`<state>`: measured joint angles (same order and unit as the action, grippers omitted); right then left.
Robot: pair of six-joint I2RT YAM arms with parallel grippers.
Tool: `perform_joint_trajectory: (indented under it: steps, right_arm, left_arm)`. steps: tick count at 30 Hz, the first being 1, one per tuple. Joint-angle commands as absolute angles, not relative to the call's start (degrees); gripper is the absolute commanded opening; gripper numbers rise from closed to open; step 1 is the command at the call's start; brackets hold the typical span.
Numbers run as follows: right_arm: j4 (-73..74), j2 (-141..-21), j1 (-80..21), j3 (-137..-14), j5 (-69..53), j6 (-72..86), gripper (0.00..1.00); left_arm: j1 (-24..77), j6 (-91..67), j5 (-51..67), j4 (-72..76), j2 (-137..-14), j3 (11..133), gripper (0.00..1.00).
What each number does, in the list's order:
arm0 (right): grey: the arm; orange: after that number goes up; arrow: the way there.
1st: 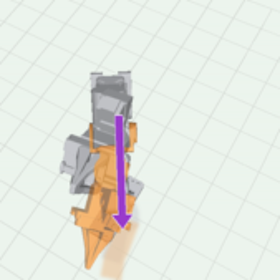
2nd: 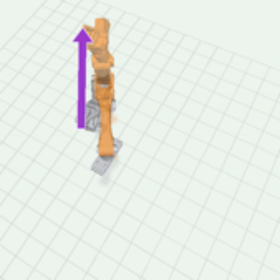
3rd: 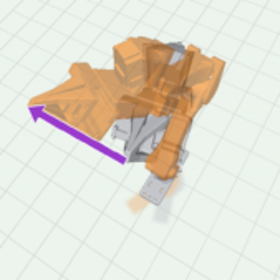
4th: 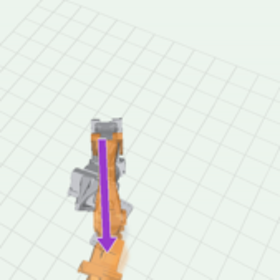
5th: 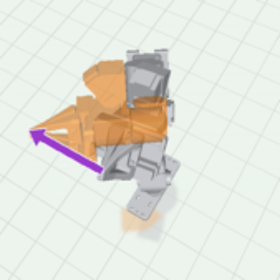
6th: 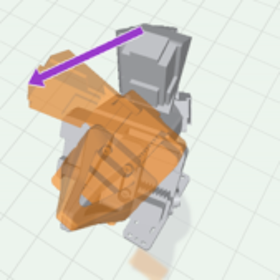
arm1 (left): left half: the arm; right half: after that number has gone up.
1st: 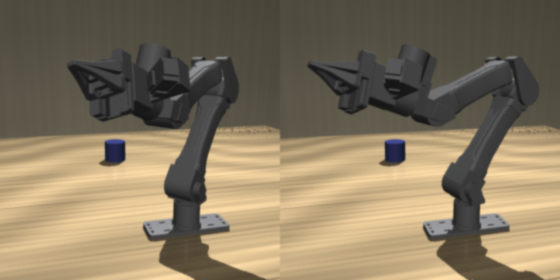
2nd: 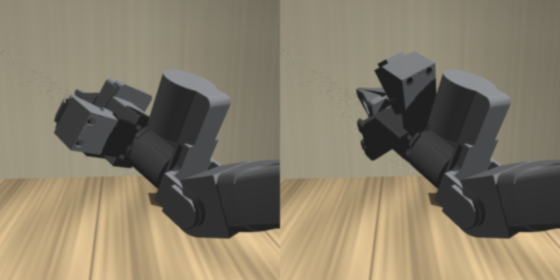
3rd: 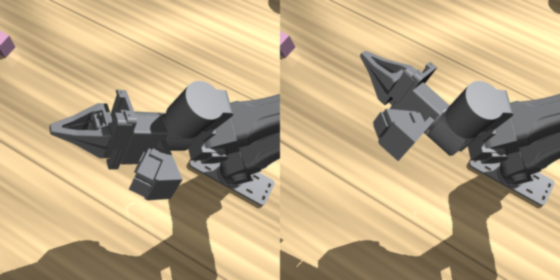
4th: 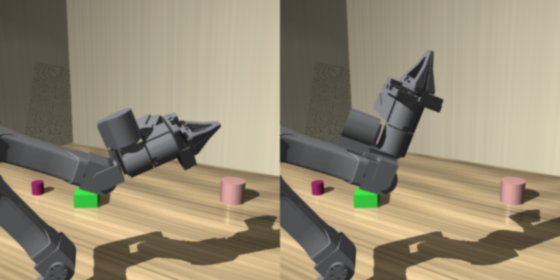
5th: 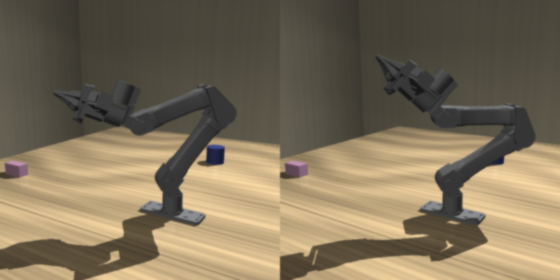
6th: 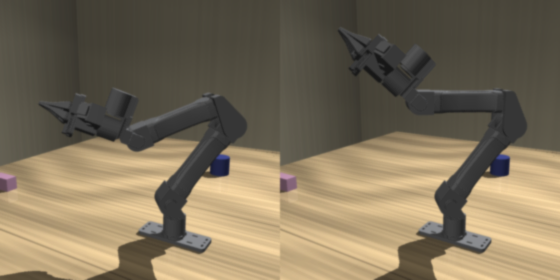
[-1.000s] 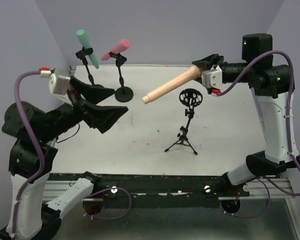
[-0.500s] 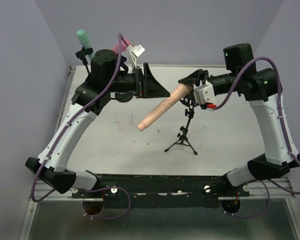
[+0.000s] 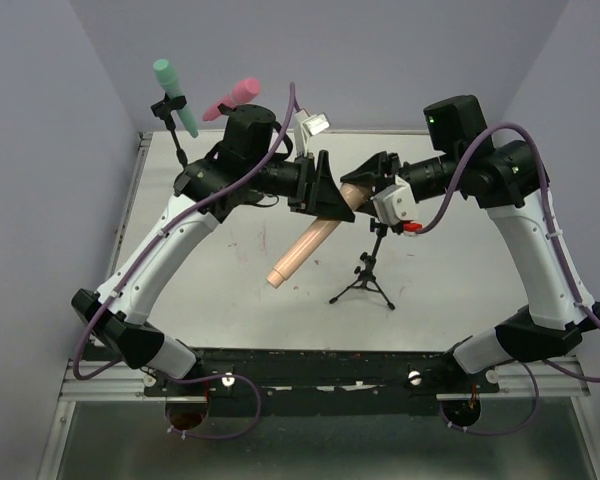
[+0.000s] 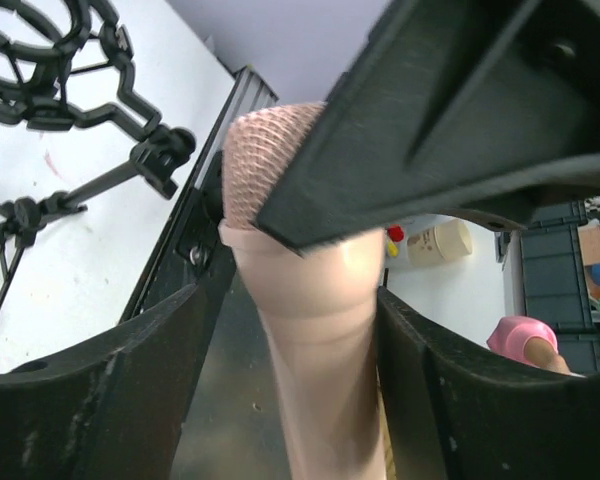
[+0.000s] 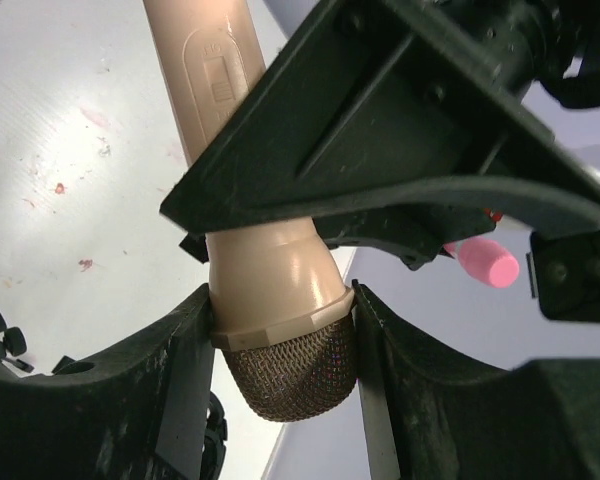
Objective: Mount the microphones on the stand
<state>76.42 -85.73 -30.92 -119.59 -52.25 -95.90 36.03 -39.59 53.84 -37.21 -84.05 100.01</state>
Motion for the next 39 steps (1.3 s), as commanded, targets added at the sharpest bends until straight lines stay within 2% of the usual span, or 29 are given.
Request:
perform_joint_trajectory:
  steps: [1,15,21,27,30,33,36,38,39]
  right_arm:
    - [81.6,-85.4,-32.9,-118.6,-49.8,-96.8,0.26]
    - [81.5,-85.2,-35.5,-116.8,-43.3,-97.8,0.26]
    - [81.5,-85.5,-35.5,-117.5,-43.1,-97.6,0.27]
    - [81.5,-85.4,-35.5,-117.5,-43.0,-97.6,0.29]
    - [81.5,-85.1,-35.6,-117.4,-42.9,-97.5,0.29]
    - [81.5,-84.9,-35.5,-117.0,-42.6,-97.5,0.30]
    - [81.6,-84.9,-35.6,-116.7,-42.6,-97.5,0.32]
    - [81.5,-84.7,-35.6,-116.8,-43.0,-97.2,0.40]
    - [81.5,-84.6,-35.6,-116.9,-43.3,-96.9,0.51]
  left_arm:
    - [36.7,-34.4,54.8,-43.1,-85.1,102.8,0.70]
    - [36.8,-32.3,55.5,-45.5,-85.6,102.0,0.49]
    - [37.4,-31.7,56.2,-45.6,-85.2,101.1,0.50]
    - [37.6,-32.3,58.1,-44.7,-84.9,100.2,0.63]
    - [37.7,-32.5,58.7,-44.5,-85.1,99.8,0.63]
    - [37.9,-33.0,59.0,-44.0,-85.1,99.8,0.54]
    - [38.0,-33.6,59.3,-43.4,-85.0,99.6,0.35]
    - [37.9,-34.1,59.8,-42.6,-85.0,99.2,0.17]
    - [37.9,-34.4,59.9,-42.4,-84.9,99.1,0.12]
